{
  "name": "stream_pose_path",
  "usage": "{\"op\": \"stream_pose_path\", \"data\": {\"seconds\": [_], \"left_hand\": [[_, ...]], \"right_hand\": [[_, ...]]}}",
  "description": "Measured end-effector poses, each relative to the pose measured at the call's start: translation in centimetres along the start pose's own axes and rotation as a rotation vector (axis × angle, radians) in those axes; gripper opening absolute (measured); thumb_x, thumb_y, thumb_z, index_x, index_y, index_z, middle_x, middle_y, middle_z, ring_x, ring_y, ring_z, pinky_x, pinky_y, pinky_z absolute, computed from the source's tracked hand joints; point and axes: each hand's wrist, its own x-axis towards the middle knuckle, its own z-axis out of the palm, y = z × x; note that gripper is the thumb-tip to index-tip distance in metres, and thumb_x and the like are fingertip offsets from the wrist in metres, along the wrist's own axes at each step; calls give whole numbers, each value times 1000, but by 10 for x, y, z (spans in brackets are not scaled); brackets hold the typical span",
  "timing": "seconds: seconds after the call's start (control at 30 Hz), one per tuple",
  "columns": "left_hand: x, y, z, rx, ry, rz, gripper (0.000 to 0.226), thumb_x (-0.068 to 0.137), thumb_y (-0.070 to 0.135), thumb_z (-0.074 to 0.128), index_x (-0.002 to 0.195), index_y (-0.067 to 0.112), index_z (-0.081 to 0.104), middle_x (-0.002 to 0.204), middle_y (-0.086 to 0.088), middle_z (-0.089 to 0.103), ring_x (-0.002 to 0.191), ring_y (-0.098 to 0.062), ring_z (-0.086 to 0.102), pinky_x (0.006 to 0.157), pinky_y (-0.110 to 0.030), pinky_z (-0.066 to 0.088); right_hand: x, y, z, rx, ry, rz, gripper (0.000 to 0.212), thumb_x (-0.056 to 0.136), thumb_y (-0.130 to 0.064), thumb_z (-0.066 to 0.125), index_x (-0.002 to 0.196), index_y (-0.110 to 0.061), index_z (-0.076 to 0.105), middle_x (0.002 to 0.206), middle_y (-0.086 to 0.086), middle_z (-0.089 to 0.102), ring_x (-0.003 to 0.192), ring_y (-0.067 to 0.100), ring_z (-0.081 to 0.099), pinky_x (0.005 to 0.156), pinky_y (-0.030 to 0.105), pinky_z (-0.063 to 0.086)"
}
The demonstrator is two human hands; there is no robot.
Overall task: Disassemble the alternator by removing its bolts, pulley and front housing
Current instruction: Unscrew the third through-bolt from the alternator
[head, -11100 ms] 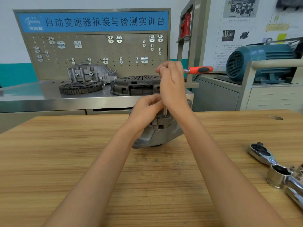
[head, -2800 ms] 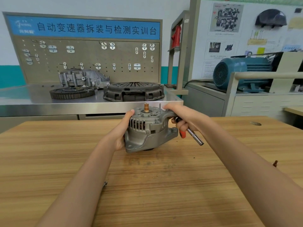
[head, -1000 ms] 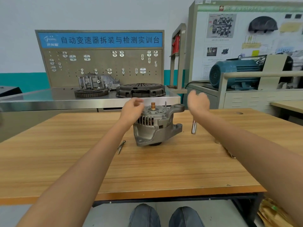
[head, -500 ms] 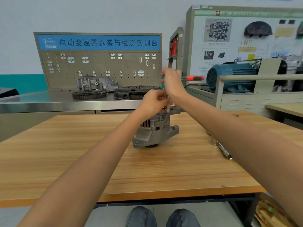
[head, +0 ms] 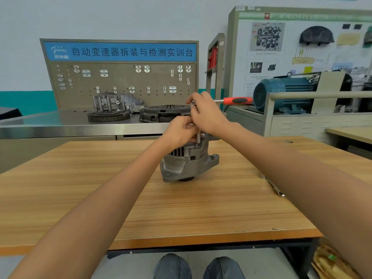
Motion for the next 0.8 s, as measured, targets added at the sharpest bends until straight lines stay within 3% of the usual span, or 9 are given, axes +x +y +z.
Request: {"op": "stream_pose_path", "data": {"seconds": [0.3, 0.47, 0.57, 0.63, 0.7, 0.8], "left_hand": [[0, -1, -4, -29, -29, -44, 23, 97, 8, 50, 116, 2, 58, 99, -9, 68, 104, -22, 64, 92, -35, 53], [-3, -6, -1, -31, -52, -24, 21, 97, 9, 48, 117, 7, 56, 104, -7, 68, 102, -14, 63, 88, -28, 53], [-2, -4, -1, -12, -59, -18, 25, 97, 10, 48, 121, 7, 55, 92, 2, 68, 92, -6, 63, 81, -21, 54], [-2, -2, -1, 10, -56, -26, 19, 97, 11, 50, 114, 9, 58, 79, 8, 65, 84, -3, 62, 78, -19, 54], [-3, -1, -2, 15, -38, -37, 10, 95, 7, 51, 96, 11, 60, 76, 4, 63, 83, -9, 61, 82, -26, 55], [-6, -5, 0, -5, 13, -32, 27, 92, -3, 50, 74, 16, 54, 67, 1, 59, 72, -9, 59, 75, -25, 55]], "right_hand": [[0, -9, -6, -93, -97, 17, 37, 98, -8, 36, 134, -5, 41, 134, 15, 40, 115, 28, 49, 98, 35, 39], [2, -18, -13, -227, -151, 93, 24, 96, -7, 37, 119, -1, 46, 119, 17, 46, 87, 25, 46, 74, 34, 40], [0, -22, -16, -424, -116, 131, 23, 96, -8, 43, 117, -3, 48, 116, 15, 51, 86, 25, 51, 69, 32, 39], [-3, -26, -13, -646, -48, 116, 26, 94, -9, 47, 119, -5, 50, 118, 14, 50, 86, 24, 54, 65, 30, 37], [-4, -29, -6, -808, 13, 88, 27, 93, -10, 47, 120, -4, 51, 123, 16, 46, 83, 22, 52, 61, 29, 35], [-3, -29, 4, -923, 101, 36, 26, 96, -13, 40, 118, -5, 49, 118, 16, 49, 102, 27, 50, 73, 32, 37]]}}
